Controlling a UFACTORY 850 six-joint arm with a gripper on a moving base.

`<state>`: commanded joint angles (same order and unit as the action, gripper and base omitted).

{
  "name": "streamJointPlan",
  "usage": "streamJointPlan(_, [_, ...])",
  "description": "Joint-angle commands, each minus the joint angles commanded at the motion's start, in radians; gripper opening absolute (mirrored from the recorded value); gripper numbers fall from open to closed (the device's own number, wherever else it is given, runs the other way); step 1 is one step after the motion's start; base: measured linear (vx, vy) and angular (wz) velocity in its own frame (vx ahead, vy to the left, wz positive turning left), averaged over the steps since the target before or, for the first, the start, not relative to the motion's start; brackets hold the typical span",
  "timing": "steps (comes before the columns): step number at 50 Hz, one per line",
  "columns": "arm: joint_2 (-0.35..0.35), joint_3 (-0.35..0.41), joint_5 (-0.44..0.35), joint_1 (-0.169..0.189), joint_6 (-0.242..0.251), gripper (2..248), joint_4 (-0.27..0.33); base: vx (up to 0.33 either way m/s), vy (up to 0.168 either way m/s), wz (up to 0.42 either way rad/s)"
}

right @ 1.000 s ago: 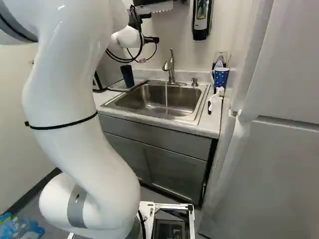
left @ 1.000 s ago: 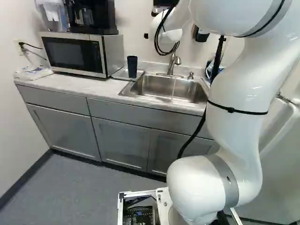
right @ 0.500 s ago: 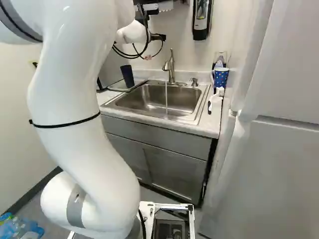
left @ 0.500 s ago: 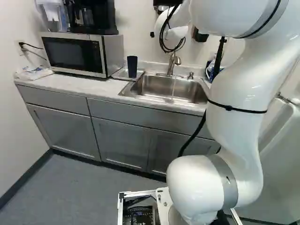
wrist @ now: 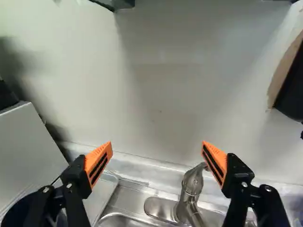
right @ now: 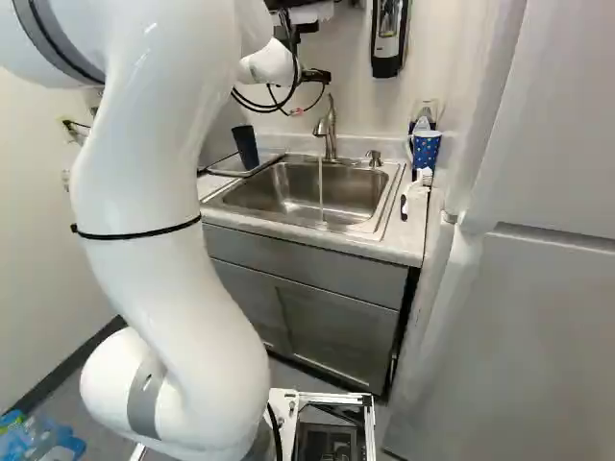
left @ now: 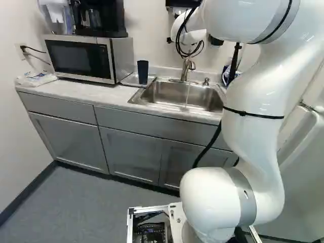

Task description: Rinse the cup and place it in the tray

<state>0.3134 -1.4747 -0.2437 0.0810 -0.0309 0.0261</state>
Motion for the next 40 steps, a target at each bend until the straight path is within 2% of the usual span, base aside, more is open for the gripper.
streamJointPlan(20, [0.067,-0.078,0.057,0.008,0.0,247,0.0,0.0,0.0,0.0])
streamJointPlan(40, [0.073,-0.085,0.111,0.008,0.0,247,0.0,0.0,0.0,0.0])
